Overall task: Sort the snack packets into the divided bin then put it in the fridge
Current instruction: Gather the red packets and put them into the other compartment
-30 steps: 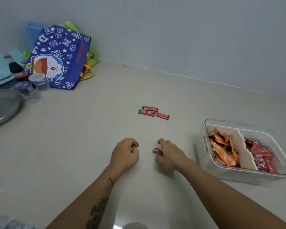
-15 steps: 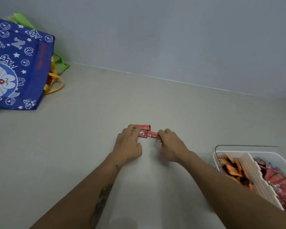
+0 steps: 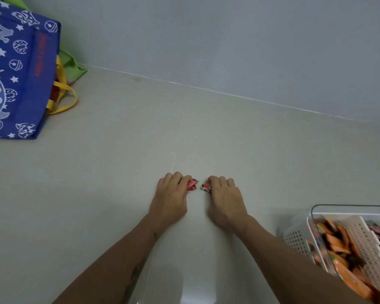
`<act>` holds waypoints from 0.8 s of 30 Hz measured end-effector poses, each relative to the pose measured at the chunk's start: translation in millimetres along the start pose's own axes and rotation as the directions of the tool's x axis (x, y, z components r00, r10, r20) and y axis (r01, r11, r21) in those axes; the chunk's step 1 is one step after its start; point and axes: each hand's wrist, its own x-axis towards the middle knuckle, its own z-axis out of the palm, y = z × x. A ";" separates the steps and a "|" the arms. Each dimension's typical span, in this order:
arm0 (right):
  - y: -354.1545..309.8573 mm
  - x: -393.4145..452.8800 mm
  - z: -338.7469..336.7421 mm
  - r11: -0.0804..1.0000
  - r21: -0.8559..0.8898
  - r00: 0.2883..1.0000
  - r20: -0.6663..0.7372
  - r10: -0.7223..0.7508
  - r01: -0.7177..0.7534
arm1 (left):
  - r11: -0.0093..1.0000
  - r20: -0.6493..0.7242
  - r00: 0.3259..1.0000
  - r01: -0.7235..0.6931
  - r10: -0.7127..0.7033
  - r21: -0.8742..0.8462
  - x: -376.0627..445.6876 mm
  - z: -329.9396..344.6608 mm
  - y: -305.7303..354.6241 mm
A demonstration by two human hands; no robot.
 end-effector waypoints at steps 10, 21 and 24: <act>0.0 -100.8 -28.2 0.980 0.182 0.996 0.002 -0.084 0.082 | 0.999 0.033 0.999 0.028 -0.028 -0.023 -103.6 -52.1 39.4; 52.9 -198.3 -144.9 0.870 0.438 0.905 -0.425 -0.022 0.227 | 0.964 -0.093 0.976 -0.212 0.199 -0.161 -87.0 -123.0 170.9; 92.2 -222.9 -158.7 0.881 0.449 0.868 -0.487 0.100 0.151 | 0.955 -0.141 0.960 -0.261 0.241 -0.142 -80.4 -125.1 214.6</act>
